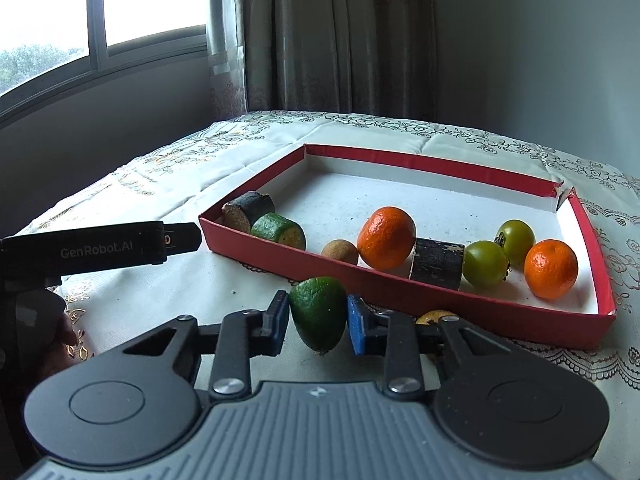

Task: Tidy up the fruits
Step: 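Grasp the avocado with the right gripper and lift it, then carry the avocado into the red box and open the right gripper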

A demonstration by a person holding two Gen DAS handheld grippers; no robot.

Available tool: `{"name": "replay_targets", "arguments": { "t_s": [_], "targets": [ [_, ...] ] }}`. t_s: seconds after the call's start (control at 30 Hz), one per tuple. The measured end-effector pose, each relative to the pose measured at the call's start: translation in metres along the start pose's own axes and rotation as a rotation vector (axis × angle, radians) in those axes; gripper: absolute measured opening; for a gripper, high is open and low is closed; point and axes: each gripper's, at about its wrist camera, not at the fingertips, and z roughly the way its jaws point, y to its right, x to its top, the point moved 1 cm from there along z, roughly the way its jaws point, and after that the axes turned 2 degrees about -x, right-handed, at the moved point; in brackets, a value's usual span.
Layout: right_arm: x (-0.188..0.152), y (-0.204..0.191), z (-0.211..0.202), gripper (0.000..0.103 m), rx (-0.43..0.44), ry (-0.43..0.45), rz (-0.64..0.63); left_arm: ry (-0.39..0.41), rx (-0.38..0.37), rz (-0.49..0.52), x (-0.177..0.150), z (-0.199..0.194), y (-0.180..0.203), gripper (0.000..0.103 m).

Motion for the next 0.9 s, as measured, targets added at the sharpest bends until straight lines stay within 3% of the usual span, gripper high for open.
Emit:
{"name": "replay_targets", "arguments": {
  "t_s": [0.17, 0.37, 0.63, 0.73, 0.9],
  "targets": [
    [0.006, 0.008, -0.024, 0.030, -0.008, 0.075, 0.013, 0.001, 0.005, 0.008, 0.000, 0.000, 0.001, 0.103],
    [0.031, 0.047, -0.034, 0.030, -0.094, 0.142, 0.052, 0.002, 0.012, 0.016, 0.000, 0.000, 0.002, 0.103],
    [0.053, 0.085, 0.004, 0.030, -0.143, 0.109, 0.095, 0.003, 0.013, 0.032, -0.001, 0.000, 0.004, 0.103],
    [0.052, 0.091, 0.019, 0.031, -0.116, 0.087, 0.115, 0.000, 0.012, 0.034, -0.001, 0.000, 0.004, 0.103],
    [0.045, 0.100, 0.011, 0.031, -0.123, 0.111, 0.149, -0.006, 0.007, 0.038, -0.001, 0.001, 0.005, 0.103]
  ]
}}
